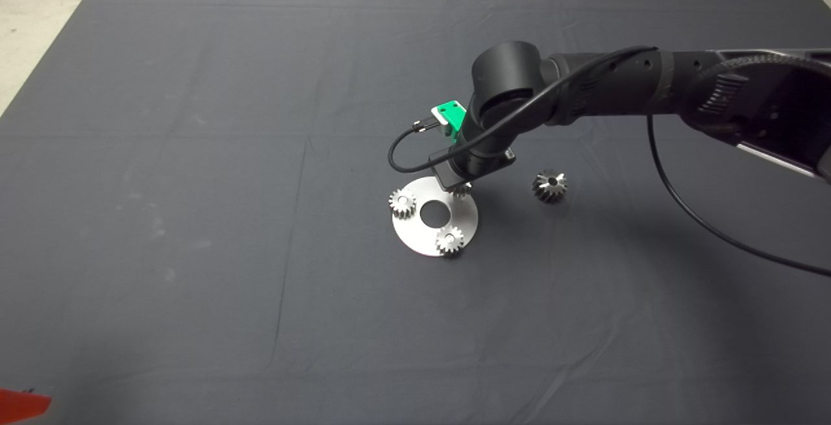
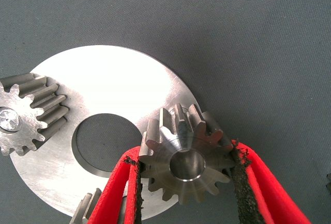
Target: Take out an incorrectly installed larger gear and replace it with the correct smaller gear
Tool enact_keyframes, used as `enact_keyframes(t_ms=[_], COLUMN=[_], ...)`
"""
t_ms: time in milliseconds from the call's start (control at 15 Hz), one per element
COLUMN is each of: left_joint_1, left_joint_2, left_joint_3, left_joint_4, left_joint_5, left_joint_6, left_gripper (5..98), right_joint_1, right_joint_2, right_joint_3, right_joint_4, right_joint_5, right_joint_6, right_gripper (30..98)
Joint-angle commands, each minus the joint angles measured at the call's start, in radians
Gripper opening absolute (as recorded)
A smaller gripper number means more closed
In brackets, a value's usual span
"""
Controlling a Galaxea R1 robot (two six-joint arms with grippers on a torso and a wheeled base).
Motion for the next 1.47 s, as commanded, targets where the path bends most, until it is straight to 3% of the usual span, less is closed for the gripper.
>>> enact_keyframes(t_ms=[0,1400], left_joint_1=[0.0,0.0], left_joint_2=[-0.009,-0.008], left_joint_3=[0.012,-0.009], left_joint_4=[0.01,0.01], left_joint_5=[0.009,0.014], left_joint_6=[-0.001,0.006], left_gripper=[84.3,84.3], right_joint_1=[-0.001,-0.002], right_joint_2=[-0.008,-0.009], right_joint_3=[0.005,-0.024], right_joint_4=[-0.028,-0.029], right_joint_5=[-0.082,-0.079], right_joint_6=[0.006,-0.003], right_gripper=[34.9,34.8])
